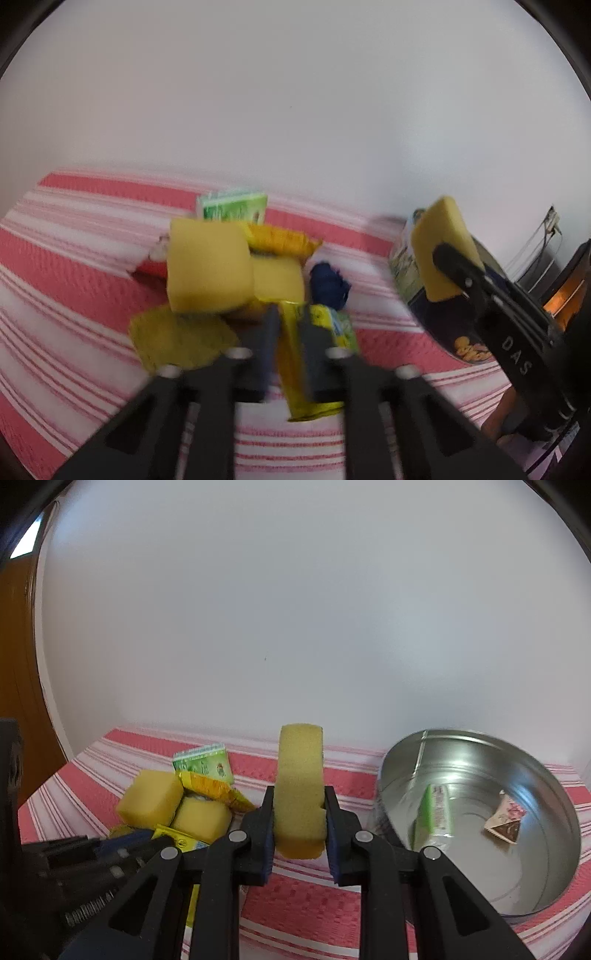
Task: Organize objects
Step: 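Grasp the yellow sponge with the right gripper while the left gripper grasps the yellow biscuit pack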
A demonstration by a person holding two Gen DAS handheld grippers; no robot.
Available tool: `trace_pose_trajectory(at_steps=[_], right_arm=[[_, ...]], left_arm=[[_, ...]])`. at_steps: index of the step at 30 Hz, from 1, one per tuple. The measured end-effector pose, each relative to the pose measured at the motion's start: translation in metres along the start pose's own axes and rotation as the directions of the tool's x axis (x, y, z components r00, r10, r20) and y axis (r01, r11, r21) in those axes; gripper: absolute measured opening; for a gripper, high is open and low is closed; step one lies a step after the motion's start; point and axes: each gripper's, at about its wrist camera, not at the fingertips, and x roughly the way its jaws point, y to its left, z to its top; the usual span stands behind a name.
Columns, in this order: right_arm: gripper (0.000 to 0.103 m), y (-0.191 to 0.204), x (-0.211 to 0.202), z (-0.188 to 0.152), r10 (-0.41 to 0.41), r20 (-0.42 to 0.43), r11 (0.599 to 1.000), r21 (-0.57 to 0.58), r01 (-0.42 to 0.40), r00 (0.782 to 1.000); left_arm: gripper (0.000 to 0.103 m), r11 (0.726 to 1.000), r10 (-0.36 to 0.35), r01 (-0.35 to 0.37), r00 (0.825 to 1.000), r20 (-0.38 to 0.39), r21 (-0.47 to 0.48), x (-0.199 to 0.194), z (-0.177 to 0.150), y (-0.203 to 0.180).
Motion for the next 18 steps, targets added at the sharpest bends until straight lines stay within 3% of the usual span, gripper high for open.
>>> trace_pose_trajectory(at_steps=[3, 6, 7, 9, 10, 11, 13, 16, 18], right_arm=[[0.025, -0.001, -0.011, -0.004, 0.000, 0.028, 1.000, 0.006, 0.000, 1.000], [0.025, -0.002, -0.016, -0.002, 0.002, 0.031, 1.000, 0.000, -0.002, 1.000], [0.025, -0.001, -0.017, -0.002, 0.004, 0.028, 1.000, 0.002, -0.004, 1.000], [0.025, -0.001, -0.016, -0.001, 0.008, 0.027, 1.000, 0.002, -0.008, 1.000], [0.025, -0.001, -0.017, -0.001, 0.009, 0.029, 1.000, 0.003, -0.010, 1.000], [0.025, -0.005, -0.023, 0.000, 0.011, 0.031, 1.000, 0.006, -0.011, 0.999], [0.025, -0.008, -0.024, 0.002, 0.016, 0.034, 1.000, 0.011, -0.017, 0.999], [0.025, -0.013, -0.027, 0.003, 0.022, 0.036, 1.000, 0.018, -0.022, 0.999], [0.025, -0.014, -0.027, 0.003, 0.022, 0.036, 1.000, 0.017, -0.023, 0.999]], left_arm=[[0.004, 1.000, 0.020, -0.020, 1.000, 0.022, 0.023, 0.000, 0.002, 0.000], [0.004, 0.999, -0.026, 0.027, 0.999, -0.037, 0.022, 0.007, -0.002, 0.008], [0.011, 0.999, -0.039, 0.040, 0.997, -0.065, 0.016, 0.010, -0.002, 0.008], [0.035, 0.999, -0.043, 0.045, 0.994, -0.102, 0.015, 0.011, -0.004, 0.006], [0.060, 0.999, -0.039, 0.040, 0.995, -0.096, 0.013, 0.010, -0.004, 0.005], [0.073, 0.999, -0.036, 0.037, 0.996, -0.080, 0.009, 0.007, -0.006, 0.005], [0.076, 0.999, -0.026, 0.027, 0.998, -0.056, 0.019, 0.002, -0.008, 0.000], [0.076, 0.998, 0.019, -0.014, 0.995, -0.100, 0.059, 0.012, -0.014, -0.007], [0.065, 0.997, 0.032, -0.022, 0.988, -0.149, 0.068, 0.024, -0.019, -0.009]])
